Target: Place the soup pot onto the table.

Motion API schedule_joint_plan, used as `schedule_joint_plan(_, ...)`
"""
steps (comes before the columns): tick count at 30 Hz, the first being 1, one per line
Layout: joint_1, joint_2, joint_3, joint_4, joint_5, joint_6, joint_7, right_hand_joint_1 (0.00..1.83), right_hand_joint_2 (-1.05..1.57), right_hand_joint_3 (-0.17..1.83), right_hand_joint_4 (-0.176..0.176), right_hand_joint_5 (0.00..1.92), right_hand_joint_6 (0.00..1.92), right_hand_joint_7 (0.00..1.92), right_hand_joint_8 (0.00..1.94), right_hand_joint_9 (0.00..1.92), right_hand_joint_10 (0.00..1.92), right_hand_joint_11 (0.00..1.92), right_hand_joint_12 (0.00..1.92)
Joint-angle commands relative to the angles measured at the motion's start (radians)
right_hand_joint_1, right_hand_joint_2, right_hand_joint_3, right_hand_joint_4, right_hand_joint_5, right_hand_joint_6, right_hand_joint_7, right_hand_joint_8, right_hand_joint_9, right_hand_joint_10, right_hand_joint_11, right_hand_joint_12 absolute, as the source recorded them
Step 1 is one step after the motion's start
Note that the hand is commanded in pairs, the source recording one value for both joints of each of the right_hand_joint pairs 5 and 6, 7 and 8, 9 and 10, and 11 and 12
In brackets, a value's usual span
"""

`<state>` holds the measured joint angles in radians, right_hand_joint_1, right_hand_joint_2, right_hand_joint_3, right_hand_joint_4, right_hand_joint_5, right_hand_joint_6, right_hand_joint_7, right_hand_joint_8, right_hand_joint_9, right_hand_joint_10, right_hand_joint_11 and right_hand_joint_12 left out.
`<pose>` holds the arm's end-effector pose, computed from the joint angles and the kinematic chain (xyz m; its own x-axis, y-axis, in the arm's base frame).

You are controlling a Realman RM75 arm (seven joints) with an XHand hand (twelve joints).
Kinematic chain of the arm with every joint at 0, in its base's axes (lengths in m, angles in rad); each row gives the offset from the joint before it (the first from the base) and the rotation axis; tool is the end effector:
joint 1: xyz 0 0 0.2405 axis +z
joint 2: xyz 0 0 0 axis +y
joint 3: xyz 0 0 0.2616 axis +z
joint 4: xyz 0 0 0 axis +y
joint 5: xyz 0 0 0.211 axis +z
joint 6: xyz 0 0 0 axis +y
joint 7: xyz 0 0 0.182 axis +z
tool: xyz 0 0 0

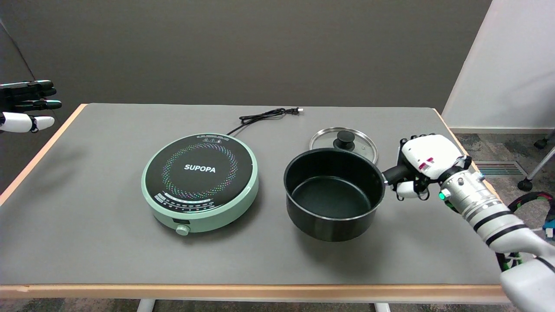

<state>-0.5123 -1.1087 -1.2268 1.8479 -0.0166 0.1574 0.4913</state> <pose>-0.2211 -0.2733 0.4079 0.9960 0.0200 -0.0872 0.0852 0.0860 0.9926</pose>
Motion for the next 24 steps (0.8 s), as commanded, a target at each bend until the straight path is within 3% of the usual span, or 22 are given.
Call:
schedule_joint_plan(1,0.053,-0.169,-0.024,-0.090,-0.064,0.108,-0.155,1.07,0.73,1.10,-0.037,1.90,1.90,1.90,1.90,1.90,1.90,1.90,1.90)
schedule_joint_plan(24,0.096,-0.255,-0.015,-0.239,-0.064,0.285,-0.204,1.07,0.73,1.11,-0.038,1.89,1.89,1.89,1.89,1.89,1.89,1.89,1.89)
